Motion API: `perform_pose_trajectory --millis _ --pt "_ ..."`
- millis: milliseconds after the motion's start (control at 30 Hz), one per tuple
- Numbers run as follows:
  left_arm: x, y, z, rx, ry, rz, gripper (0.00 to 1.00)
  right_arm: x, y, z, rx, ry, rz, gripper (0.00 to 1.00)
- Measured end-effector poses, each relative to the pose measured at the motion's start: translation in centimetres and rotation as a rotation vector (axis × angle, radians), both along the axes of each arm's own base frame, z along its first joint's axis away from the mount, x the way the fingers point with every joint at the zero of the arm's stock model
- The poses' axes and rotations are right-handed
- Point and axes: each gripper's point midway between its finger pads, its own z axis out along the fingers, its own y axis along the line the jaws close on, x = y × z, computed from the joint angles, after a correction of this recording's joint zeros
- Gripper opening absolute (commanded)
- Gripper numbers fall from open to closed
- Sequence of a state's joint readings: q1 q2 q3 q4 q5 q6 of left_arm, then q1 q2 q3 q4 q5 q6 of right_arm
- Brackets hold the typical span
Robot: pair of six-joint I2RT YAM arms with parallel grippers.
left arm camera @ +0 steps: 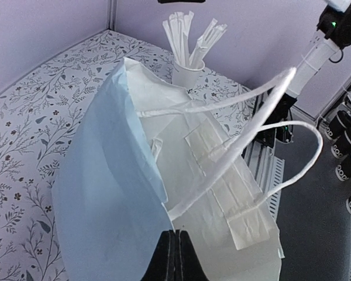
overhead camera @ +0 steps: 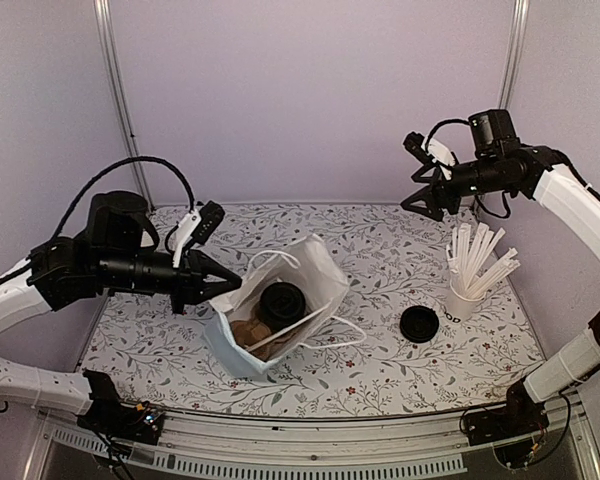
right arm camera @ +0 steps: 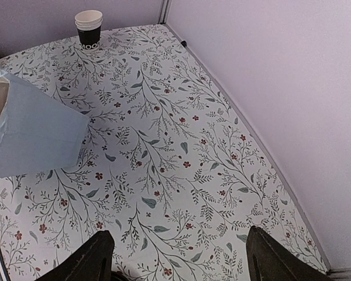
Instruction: Pack the takeout coffee
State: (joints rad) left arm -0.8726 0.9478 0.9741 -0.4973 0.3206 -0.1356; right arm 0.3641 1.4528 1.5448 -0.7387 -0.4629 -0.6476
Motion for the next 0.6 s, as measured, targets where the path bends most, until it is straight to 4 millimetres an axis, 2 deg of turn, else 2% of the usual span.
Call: perform_pose_trajectory --millis 367,600 --pt "-4.1 -4.6 -1.9 0.059 0.009 -0.132 0.01 -0.4 0.2 -1.5 -0.002 0.038 0.015 0.81" --pt "-5.7 -6.7 -3.4 0.109 0.038 -0.193 0.01 -0.7 0.4 -1.5 0.011 0.047 0.035 0.81"
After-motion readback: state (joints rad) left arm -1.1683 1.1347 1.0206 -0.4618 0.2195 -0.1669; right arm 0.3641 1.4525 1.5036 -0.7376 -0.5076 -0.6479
